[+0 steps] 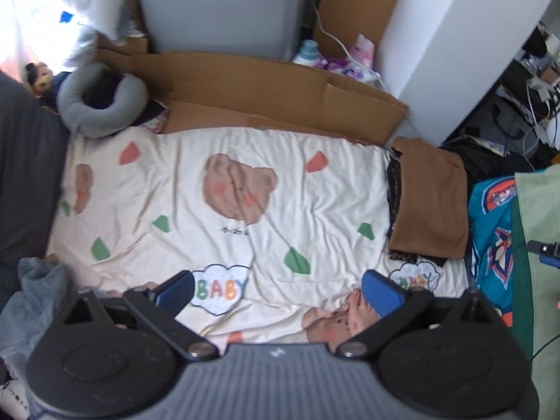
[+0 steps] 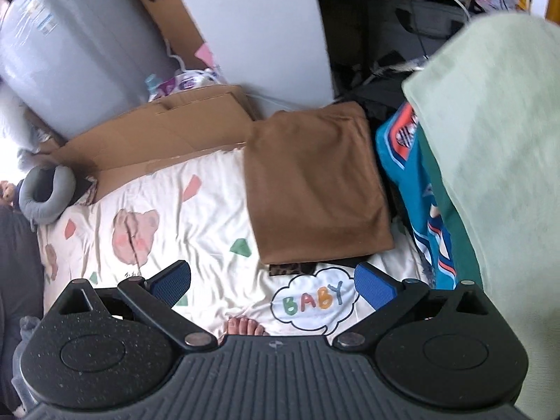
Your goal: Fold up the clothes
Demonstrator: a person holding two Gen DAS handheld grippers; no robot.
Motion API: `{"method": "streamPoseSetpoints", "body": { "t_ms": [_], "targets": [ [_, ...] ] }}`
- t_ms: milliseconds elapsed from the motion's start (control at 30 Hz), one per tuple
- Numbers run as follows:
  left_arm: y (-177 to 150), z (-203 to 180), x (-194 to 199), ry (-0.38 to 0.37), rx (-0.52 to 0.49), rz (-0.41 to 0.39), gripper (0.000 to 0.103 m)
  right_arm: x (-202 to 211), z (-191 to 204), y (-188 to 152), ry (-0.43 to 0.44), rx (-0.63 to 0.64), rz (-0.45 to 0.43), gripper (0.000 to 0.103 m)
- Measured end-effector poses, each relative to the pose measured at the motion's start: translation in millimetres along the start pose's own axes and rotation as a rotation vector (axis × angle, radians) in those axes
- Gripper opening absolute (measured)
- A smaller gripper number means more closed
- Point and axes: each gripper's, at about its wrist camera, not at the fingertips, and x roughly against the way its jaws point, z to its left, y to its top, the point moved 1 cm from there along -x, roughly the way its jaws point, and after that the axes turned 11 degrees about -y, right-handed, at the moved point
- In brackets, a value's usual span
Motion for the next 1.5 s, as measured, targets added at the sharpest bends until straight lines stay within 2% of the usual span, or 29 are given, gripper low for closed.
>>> {"method": "streamPoseSetpoints", "body": {
  "t_ms": [367,600,800,1133,1233,1367,1500],
  "targets": [
    [-30.0,44.5,76.4,0.01,0.068,-0.047,0.103,78.4,60.4,24.4,0.027,0.093,-0.029,0.102],
    [-53.5,58.0,104.4,0.0,0.072,-0.066,0.103,122.5,110.1,28.7,0.05,0.205,-0.066,0.102],
    [-71.4,70.3,119.4,-0.008,0.096,-0.1,0.103,150.9,149.0,29.8,0.073,0.253,-0.105,0.103],
    [-104.0,90.5,128.8,-0.002,0.2,-0.164,0.103,156.9,202.0,16.6,0.107,0.31,-0.09,0.102],
    [-113.5,91.7,127.6,0.041,0.192,-0.179,0.103,153.2,214.3,9.1,0.106,0.331,-0.086,0.102],
    [-125.2,90.5,125.8,0.052,0.209,-0.209,0.103,144.8,226.6,-3.8,0.119,0.348,-0.079,0.102],
    [-134.7,89.4,120.8,0.096,0.226,-0.229,0.103,133.4,238.6,-21.1,0.142,0.36,-0.069,0.102]
  ]
}}
